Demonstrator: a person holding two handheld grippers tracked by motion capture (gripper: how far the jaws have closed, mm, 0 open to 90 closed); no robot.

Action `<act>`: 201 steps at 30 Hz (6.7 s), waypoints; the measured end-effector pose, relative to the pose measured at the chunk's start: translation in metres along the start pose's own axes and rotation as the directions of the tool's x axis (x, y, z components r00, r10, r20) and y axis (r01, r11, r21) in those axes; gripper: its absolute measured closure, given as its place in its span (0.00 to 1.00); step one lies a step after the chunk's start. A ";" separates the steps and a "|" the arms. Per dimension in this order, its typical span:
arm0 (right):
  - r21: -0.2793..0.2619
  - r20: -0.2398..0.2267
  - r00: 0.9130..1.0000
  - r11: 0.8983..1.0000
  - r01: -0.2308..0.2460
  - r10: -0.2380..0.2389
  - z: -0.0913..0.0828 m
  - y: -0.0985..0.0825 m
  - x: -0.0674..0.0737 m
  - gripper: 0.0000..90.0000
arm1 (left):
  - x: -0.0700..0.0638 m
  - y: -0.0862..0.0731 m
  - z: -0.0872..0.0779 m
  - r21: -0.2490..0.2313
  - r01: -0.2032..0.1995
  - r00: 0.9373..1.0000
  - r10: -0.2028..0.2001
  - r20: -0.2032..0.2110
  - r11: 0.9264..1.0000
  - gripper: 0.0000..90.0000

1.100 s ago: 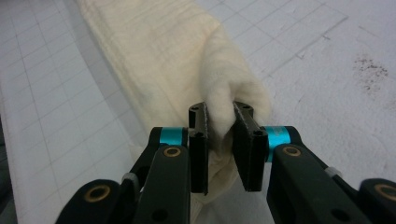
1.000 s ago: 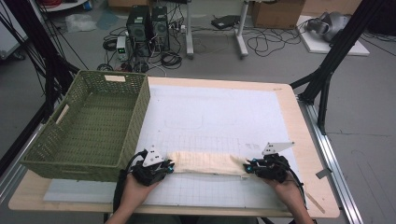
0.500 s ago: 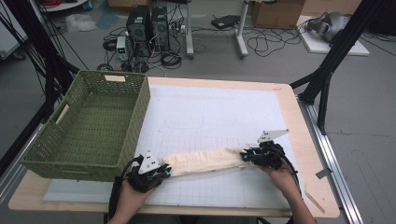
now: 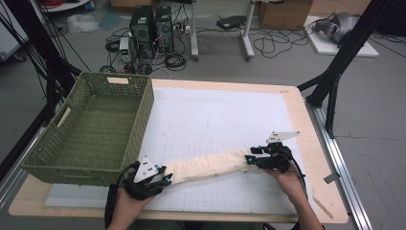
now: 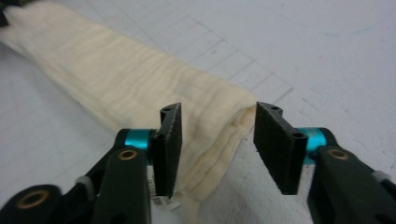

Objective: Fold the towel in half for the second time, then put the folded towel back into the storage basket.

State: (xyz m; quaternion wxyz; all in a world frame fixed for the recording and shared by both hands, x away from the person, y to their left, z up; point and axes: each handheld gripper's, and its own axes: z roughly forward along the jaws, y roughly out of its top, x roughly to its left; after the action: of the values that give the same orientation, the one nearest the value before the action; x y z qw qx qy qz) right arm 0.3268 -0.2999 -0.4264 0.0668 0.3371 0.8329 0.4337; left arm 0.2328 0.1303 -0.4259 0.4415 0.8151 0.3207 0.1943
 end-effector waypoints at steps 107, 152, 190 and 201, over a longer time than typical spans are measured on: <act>-0.066 0.001 0.999 0.996 0.053 -0.053 -0.018 -0.019 0.031 0.24 | -0.013 0.062 0.129 0.147 -0.190 0.929 0.130 0.346 0.971 0.32; -0.084 0.003 0.998 0.995 0.059 -0.059 -0.026 -0.019 0.034 0.24 | -0.013 0.061 0.127 0.150 -0.235 0.924 0.172 0.342 0.960 0.38; -0.106 0.019 0.999 0.993 0.052 -0.050 -0.030 -0.022 0.030 0.24 | -0.003 0.059 0.122 0.126 -0.127 0.959 0.089 0.267 0.984 0.86; -0.100 0.033 0.998 0.993 0.061 -0.058 -0.028 -0.023 0.031 0.19 | 0.001 0.063 0.110 0.086 -0.095 0.961 0.068 0.268 0.992 0.87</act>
State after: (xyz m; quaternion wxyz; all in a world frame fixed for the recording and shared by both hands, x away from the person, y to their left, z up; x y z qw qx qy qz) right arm 0.2801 -0.3089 -0.4207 0.1091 0.3148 0.8185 0.4681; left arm 0.3219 0.0403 -0.4316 0.4315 0.8670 0.2341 0.0857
